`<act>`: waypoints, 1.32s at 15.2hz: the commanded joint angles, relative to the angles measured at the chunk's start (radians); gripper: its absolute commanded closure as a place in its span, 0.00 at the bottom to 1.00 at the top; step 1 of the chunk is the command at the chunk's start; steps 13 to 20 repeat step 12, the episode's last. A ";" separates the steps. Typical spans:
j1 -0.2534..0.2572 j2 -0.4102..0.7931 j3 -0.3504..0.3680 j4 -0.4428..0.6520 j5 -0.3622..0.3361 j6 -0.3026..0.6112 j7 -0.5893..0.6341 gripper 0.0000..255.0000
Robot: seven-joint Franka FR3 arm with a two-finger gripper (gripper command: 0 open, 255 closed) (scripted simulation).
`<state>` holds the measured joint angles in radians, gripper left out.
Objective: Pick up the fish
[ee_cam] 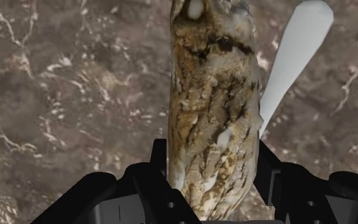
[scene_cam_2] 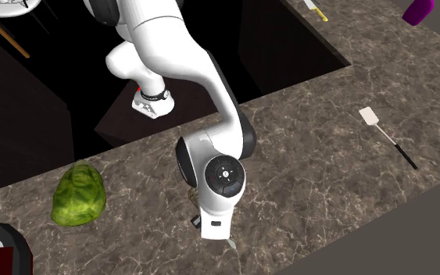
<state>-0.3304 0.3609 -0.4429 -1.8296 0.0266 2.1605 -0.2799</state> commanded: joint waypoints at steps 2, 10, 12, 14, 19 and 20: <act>0.003 -0.019 -0.004 0.018 -0.008 -0.035 0.002 1.00; 0.009 -0.060 -0.012 0.074 -0.026 -0.129 0.004 1.00; 0.009 -0.061 -0.012 0.075 -0.026 -0.131 0.004 1.00; 0.009 -0.061 -0.012 0.075 -0.026 -0.131 0.004 1.00; 0.009 -0.061 -0.012 0.075 -0.026 -0.131 0.004 1.00; 0.009 -0.061 -0.012 0.075 -0.026 -0.131 0.004 1.00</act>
